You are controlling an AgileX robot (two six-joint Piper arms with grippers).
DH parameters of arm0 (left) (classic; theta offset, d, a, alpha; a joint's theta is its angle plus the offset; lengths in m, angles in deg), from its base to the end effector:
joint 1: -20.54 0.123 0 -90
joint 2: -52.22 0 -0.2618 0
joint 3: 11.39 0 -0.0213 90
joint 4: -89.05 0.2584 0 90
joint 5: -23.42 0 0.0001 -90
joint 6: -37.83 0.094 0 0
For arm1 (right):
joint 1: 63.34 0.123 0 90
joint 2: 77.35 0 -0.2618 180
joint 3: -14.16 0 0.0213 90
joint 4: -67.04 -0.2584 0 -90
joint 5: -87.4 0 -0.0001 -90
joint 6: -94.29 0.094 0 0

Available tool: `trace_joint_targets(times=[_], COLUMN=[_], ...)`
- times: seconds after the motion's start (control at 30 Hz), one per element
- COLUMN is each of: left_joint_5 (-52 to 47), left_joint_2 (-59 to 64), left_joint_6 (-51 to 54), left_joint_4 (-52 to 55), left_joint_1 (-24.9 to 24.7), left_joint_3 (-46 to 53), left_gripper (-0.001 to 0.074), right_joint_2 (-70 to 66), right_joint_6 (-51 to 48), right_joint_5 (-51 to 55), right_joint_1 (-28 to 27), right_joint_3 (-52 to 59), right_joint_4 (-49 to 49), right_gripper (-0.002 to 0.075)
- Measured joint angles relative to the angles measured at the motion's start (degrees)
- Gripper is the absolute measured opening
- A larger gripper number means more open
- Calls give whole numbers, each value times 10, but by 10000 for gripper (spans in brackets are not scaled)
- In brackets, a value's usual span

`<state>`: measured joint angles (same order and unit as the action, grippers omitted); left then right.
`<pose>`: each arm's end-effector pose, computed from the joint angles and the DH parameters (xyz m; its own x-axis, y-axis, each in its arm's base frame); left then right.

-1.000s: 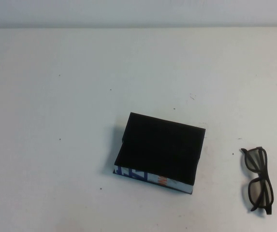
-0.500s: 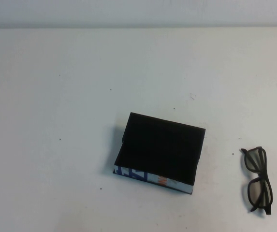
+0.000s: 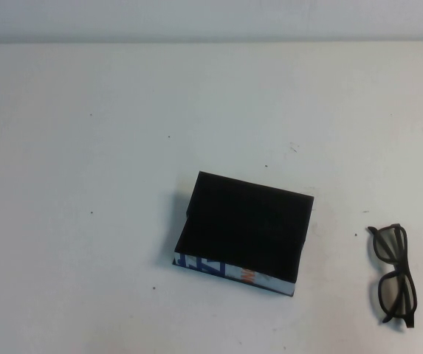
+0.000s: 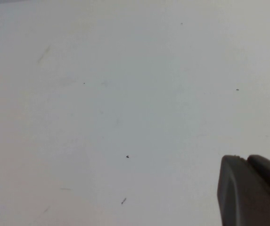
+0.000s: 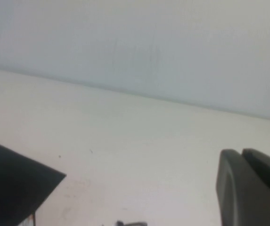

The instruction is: Take glasses out of glasses case

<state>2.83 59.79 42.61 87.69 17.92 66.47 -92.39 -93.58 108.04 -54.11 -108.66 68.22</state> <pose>0.0866 -0.0047 0.1733 -0.2718 0.0737 -0.9595 0.0705 0.9959 0.0565 0.0797 0.0123 0.2853 -0.0247 -0.1620 -0.9865 -0.1590 0.9748 -0.1562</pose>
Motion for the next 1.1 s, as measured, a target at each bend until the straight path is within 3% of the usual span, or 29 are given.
trace_joint_targets(times=[0.33,1.1], left_joint_5=[0,0], left_joint_2=[0,0], left_joint_6=[0,0], left_joint_4=[1,2], left_joint_1=[0,0], left_joint_3=[0,0], left_gripper=[-5,-5], right_joint_2=[70,71], right_joint_6=[-1,-1], right_joint_5=[-22,-22], right_joint_1=[0,0], right_joint_3=[198,209], right_joint_4=[-29,-56], right_gripper=[-18,-18])
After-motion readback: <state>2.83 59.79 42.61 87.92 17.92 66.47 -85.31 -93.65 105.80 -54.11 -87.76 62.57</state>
